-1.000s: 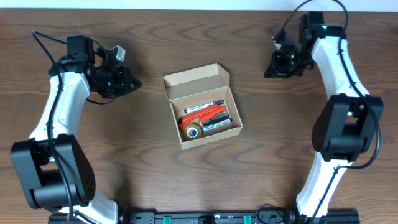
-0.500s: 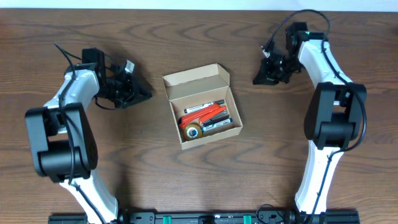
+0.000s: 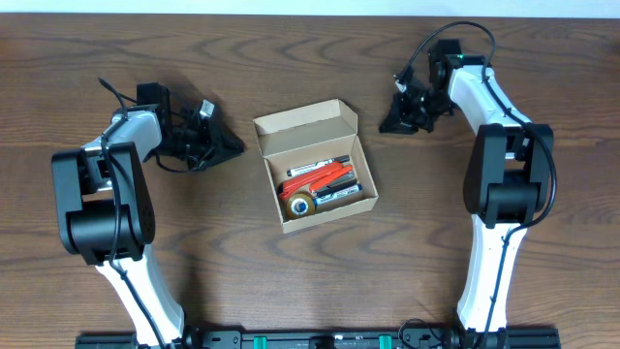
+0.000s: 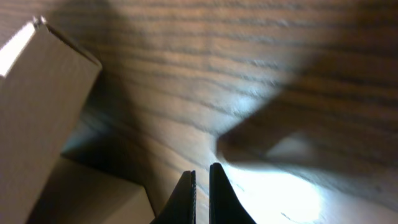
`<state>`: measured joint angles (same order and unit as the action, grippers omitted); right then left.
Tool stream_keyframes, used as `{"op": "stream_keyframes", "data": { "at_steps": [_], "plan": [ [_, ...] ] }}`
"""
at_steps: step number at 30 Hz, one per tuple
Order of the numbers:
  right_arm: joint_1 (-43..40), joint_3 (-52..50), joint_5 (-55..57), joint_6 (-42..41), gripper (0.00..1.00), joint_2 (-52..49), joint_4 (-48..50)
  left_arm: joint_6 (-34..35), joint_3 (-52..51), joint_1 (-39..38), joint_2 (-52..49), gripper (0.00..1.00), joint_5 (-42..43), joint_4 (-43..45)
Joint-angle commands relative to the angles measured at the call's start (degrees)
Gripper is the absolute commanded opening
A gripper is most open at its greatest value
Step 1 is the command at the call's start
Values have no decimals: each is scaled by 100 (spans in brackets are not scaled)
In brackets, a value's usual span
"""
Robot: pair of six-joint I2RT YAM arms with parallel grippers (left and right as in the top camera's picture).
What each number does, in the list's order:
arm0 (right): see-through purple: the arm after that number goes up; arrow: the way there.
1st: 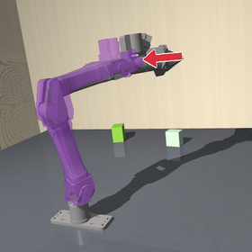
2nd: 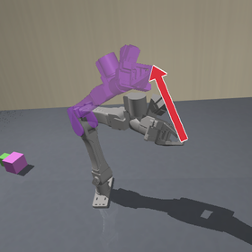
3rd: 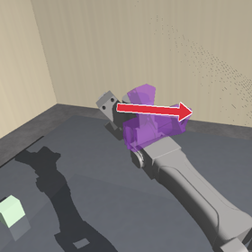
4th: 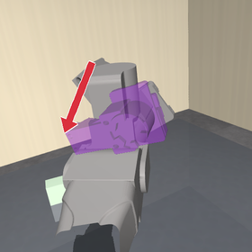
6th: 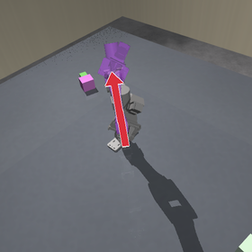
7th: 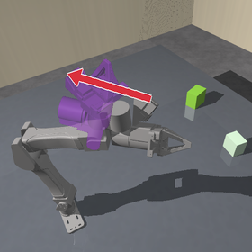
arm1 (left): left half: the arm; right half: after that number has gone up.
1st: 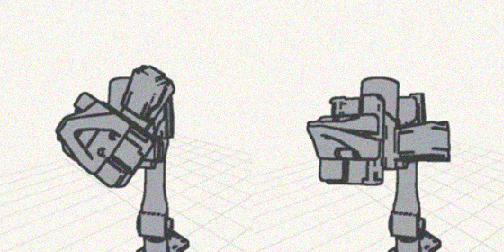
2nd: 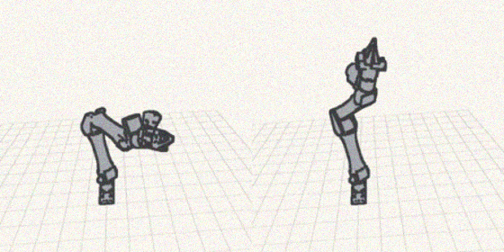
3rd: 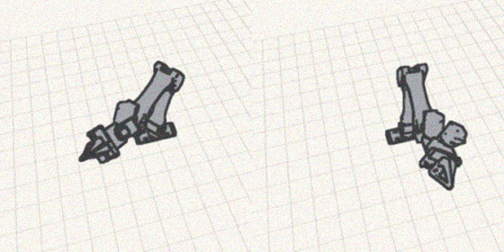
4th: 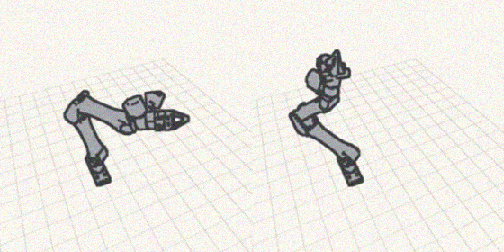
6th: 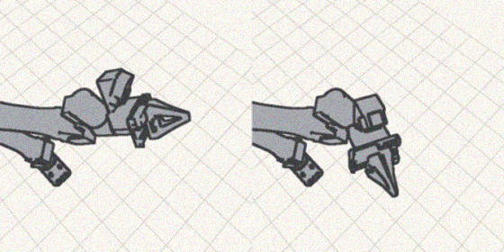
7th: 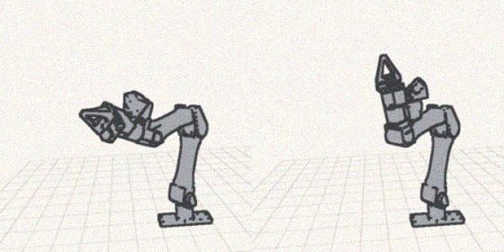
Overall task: Pack container
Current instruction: 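Move both grippers to the box's left and right lid flaps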
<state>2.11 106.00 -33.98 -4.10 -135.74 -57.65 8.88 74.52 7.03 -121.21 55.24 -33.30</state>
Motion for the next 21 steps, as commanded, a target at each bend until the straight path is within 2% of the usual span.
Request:
{"op": "stream_keyframes", "data": {
  "at_steps": [1, 14, 21],
  "plan": [
    [142, -15, -229, -573, 1, -33, 151, 299, -17, 0, -74, 6, 275, 109],
    [339, -15, -575, -922, 1, -81, 522, 667, -17, -341, -94, 6, 289, 483],
    [361, -15, -1480, -918, 1, -501, 608, 807, -17, -514, -96, 6, 286, 627]
  ]
}}
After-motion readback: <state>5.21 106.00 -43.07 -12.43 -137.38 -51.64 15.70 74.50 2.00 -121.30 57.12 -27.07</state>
